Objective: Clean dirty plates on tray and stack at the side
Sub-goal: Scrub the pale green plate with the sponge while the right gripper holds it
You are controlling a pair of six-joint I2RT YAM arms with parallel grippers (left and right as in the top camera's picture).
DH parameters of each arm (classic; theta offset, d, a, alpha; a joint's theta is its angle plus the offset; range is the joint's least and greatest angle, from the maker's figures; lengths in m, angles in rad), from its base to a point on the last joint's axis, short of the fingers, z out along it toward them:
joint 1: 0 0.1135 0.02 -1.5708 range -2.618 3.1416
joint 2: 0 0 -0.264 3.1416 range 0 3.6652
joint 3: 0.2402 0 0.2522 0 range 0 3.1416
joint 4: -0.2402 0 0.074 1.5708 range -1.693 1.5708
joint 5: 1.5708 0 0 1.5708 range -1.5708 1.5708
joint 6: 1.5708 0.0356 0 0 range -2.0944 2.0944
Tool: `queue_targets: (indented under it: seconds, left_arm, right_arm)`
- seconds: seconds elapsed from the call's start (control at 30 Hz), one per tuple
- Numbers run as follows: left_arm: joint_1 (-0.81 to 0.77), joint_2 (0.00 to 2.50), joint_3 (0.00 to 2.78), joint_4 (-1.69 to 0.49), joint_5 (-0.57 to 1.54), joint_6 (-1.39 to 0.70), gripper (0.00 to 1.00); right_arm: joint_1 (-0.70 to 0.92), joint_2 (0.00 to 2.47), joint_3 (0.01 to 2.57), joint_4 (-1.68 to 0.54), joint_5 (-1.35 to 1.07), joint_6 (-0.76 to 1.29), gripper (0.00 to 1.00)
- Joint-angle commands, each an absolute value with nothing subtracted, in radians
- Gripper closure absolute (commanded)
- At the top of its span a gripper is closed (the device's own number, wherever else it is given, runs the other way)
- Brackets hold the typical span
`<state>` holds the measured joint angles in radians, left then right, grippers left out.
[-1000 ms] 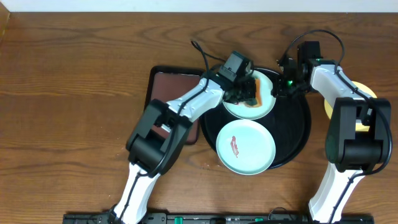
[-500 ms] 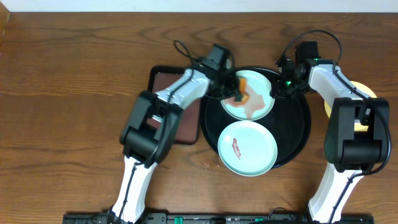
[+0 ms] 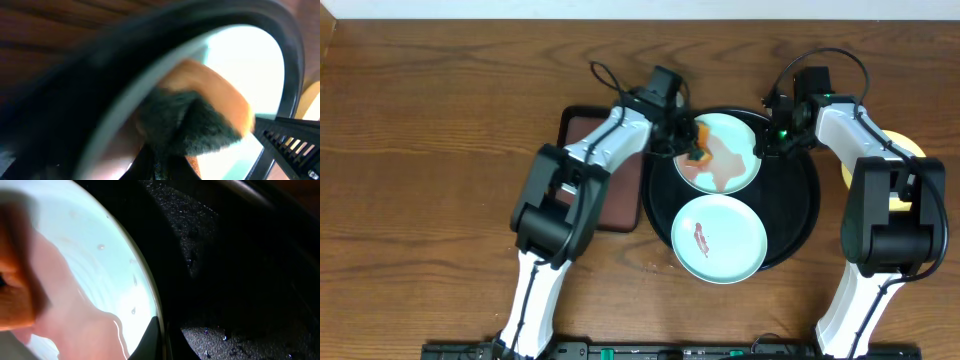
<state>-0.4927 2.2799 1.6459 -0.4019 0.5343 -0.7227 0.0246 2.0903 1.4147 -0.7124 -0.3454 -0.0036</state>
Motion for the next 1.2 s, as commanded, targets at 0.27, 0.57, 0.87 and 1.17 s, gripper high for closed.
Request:
queue_targets:
  seconds: [0.27,0.57,0.87,1.17]
  left_arm:
    - [-0.638,2.317,1.620,-0.441,0.416,-0.727,0.92]
    - [-0.543,2.275,1.624,-0.598,0.185,-0.616,0.93]
    - [-0.546,2.238,1.635,-0.561,-0.013,-0.407,0.92]
    - [-0.571,2.244,1.633,-0.456,0.041,-0.539,0.93]
  right_arm:
    - [0.040,2.110,1.417,-0.730,-0.347,0.006,0.99]
    - [0.040,2.110,1.417,-0.730,-0.348,0.007,0.99]
    - [0.040,2.110,1.417,-0.730,-0.347,0.006,0.99]
    - [0.040,2.110,1.417,-0.729,-0.340,0.006,0.99]
